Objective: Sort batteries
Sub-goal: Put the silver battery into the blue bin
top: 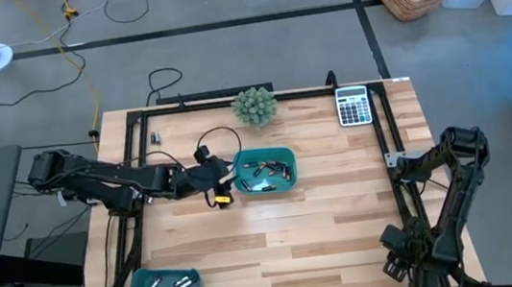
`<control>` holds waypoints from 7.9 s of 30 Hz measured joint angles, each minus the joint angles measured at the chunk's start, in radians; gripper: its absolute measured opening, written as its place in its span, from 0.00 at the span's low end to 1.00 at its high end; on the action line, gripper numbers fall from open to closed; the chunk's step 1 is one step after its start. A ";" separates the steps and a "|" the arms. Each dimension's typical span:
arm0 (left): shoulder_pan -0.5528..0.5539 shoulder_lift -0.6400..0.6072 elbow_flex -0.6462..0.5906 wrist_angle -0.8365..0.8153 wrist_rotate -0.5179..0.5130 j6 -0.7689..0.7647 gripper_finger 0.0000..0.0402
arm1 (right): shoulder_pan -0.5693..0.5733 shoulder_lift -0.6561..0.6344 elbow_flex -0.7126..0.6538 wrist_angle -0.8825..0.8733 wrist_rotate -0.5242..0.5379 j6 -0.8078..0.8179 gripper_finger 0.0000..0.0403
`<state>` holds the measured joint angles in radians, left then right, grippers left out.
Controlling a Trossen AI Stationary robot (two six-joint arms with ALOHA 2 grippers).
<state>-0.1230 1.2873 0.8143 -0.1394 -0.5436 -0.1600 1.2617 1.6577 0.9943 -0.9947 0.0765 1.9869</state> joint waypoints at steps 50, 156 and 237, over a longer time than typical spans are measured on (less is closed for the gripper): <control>-0.012 0.003 0.001 -0.006 0.002 -0.072 0.49 | -0.234 0.000 0.031 -0.025 -0.324 -1.088 0.80; -0.018 0.003 0.001 -0.024 0.002 -0.096 0.49 | -0.219 0.181 0.062 0.144 -0.482 -0.781 0.48; -0.027 -0.018 0.001 -0.029 0.002 -0.120 0.49 | -0.740 0.165 0.063 0.056 -0.296 -1.609 0.08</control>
<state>-0.1504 1.2698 0.8154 -0.1689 -0.5417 -0.2804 0.5218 1.8229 1.0571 -0.9388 -0.2199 0.3780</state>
